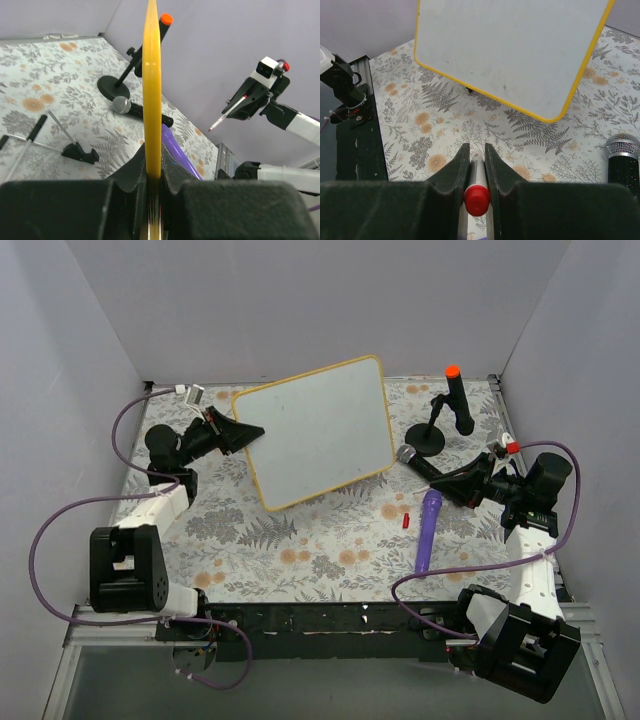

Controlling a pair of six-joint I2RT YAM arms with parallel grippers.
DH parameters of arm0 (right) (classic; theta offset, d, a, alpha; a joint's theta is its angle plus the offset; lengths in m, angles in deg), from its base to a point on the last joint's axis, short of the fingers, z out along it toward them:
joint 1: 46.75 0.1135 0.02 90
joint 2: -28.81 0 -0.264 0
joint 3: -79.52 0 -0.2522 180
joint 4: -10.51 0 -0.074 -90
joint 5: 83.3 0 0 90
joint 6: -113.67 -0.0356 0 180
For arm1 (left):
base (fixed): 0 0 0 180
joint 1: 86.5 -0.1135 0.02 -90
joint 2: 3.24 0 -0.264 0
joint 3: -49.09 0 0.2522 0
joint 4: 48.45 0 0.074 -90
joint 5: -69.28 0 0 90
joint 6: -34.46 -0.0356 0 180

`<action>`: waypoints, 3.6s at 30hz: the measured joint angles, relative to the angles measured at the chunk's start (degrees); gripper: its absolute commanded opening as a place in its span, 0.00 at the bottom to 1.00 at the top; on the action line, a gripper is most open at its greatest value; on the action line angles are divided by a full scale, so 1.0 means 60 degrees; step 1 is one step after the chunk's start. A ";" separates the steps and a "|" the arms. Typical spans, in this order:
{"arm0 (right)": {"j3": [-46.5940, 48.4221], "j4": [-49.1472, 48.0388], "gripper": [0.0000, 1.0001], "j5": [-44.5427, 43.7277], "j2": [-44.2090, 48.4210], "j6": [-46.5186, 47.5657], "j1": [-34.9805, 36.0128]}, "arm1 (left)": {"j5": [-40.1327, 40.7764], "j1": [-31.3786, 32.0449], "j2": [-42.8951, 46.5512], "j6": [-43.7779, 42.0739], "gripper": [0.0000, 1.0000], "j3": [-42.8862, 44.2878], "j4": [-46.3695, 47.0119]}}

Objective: Write a sentence on the whiteboard
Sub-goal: Pick up the whiteboard from the whiteboard stand, then write a sentence on the whiteboard.

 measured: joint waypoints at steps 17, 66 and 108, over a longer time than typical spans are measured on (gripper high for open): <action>0.0000 0.0073 0.01 0.0004 -0.0058 0.0288 0.0000 | 0.2127 0.1603 0.1570 -0.0980 0.00 -0.2393 -0.1140; 0.5187 1.1191 0.01 -0.1800 -0.2543 0.9038 0.1588 | 0.5173 0.3472 0.1362 -0.0998 0.00 -0.4087 0.0441; 0.7938 0.8393 0.01 -0.5686 -0.4171 0.6379 0.8058 | 0.5814 0.3840 0.2506 -0.0943 0.00 -0.3818 -0.1763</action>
